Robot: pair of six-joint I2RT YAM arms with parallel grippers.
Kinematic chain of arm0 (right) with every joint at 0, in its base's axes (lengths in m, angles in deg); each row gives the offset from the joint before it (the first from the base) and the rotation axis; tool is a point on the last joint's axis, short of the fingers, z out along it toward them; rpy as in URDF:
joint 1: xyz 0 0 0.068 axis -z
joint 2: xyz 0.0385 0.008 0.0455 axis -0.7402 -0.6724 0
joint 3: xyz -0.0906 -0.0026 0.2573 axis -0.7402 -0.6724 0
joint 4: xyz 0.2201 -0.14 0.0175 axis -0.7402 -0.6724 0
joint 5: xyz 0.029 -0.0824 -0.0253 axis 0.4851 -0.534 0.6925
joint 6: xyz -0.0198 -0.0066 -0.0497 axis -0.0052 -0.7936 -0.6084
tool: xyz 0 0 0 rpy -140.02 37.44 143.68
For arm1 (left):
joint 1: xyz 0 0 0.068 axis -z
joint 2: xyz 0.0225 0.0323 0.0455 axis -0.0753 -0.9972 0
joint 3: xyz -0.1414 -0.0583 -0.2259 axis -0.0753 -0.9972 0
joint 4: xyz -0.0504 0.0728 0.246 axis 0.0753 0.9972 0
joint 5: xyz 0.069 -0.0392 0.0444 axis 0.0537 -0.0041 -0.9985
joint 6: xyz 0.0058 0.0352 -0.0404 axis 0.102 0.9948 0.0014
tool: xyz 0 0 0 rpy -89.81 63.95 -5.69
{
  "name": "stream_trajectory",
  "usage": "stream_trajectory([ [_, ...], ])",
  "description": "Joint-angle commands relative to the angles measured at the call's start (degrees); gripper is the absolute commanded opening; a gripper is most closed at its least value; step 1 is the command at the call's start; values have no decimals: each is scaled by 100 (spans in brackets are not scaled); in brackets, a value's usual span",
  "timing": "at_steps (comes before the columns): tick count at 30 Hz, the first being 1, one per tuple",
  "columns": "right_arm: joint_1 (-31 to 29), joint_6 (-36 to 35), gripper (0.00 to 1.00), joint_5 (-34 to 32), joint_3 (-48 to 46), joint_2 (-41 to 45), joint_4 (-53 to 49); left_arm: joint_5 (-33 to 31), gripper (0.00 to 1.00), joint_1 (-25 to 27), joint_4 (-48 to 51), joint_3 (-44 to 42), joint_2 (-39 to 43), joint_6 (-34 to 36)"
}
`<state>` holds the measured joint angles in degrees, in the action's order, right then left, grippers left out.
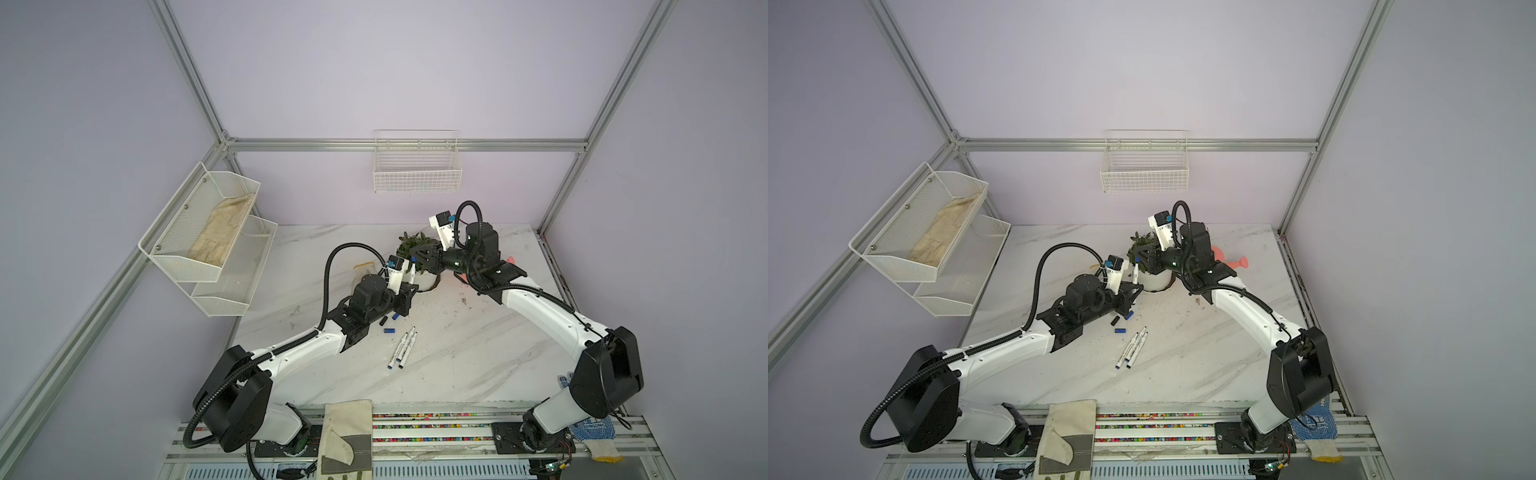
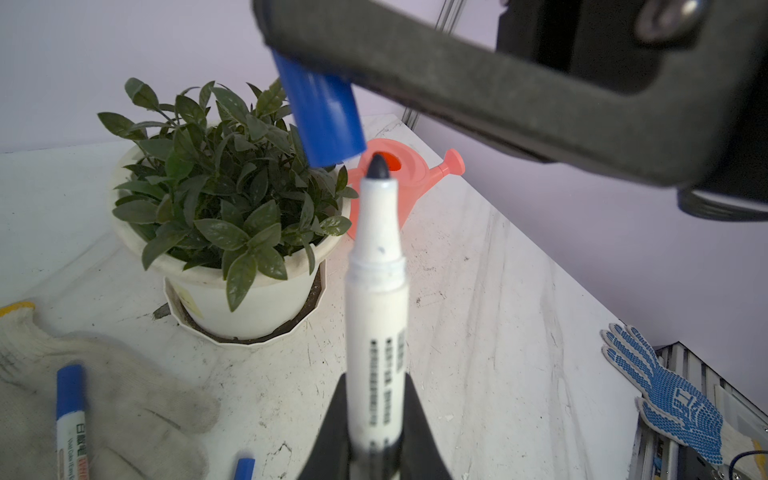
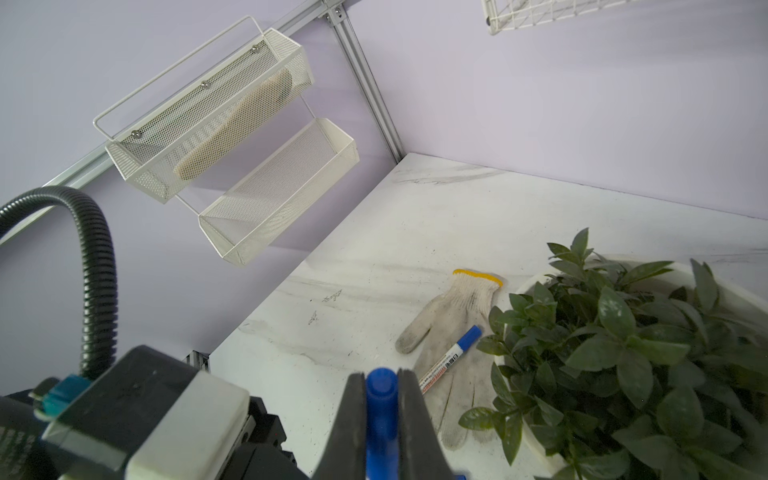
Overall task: Insert the pens into the pen caps
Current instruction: 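Bring the blue cap above the marker tip held by the left gripper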
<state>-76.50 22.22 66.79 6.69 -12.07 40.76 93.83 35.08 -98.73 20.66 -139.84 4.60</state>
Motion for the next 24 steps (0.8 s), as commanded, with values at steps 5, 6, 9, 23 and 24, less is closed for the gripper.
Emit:
stream_trajectory([
  [5, 51, -5, 0, 158, 52, 196, 212, 126, 0, 3, -275, 333, 55, 136],
  [6, 66, 13, 0, 157, 57, 199, 238, 131, 0, 7, -274, 333, 55, 136],
  [9, 98, 41, 0, 232, 88, 196, 272, 140, 0, 7, -291, 333, -137, 138],
  [23, 184, 18, 0, 361, -156, 330, 170, 122, 0, -2, -389, 341, -114, 132],
  [24, 184, 39, 0, 339, -180, 319, 191, 123, 0, -4, -405, 342, -111, 127],
])
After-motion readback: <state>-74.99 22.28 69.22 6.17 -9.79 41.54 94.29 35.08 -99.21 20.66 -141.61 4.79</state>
